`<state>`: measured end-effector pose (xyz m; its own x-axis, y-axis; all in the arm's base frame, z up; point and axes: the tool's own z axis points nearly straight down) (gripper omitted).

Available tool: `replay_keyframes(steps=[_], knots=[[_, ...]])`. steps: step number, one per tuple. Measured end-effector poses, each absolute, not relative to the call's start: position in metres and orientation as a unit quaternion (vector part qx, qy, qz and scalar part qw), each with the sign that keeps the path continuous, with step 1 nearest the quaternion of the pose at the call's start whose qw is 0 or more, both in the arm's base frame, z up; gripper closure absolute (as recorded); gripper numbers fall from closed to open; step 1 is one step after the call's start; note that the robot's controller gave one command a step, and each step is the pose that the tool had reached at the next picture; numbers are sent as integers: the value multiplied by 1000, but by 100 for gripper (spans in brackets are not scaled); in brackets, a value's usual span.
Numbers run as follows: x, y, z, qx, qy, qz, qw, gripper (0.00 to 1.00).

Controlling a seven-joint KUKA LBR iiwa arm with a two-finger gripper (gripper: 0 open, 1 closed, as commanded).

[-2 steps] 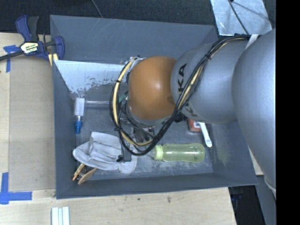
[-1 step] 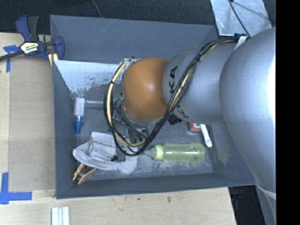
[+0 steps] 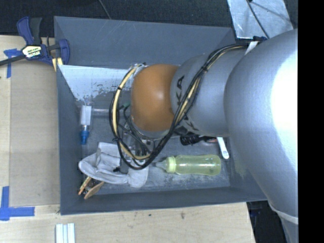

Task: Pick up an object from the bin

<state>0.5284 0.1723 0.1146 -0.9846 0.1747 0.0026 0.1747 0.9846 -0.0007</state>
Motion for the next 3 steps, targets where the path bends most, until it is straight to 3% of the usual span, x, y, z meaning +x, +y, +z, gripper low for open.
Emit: replay_keyframes(steps=[1,2,3], knots=[[529,160,109,-55,-998,0,0,0],[524,152,110,-122,-993,0,1,0],[546,163,73,-145,-989,-1,-2,100]])
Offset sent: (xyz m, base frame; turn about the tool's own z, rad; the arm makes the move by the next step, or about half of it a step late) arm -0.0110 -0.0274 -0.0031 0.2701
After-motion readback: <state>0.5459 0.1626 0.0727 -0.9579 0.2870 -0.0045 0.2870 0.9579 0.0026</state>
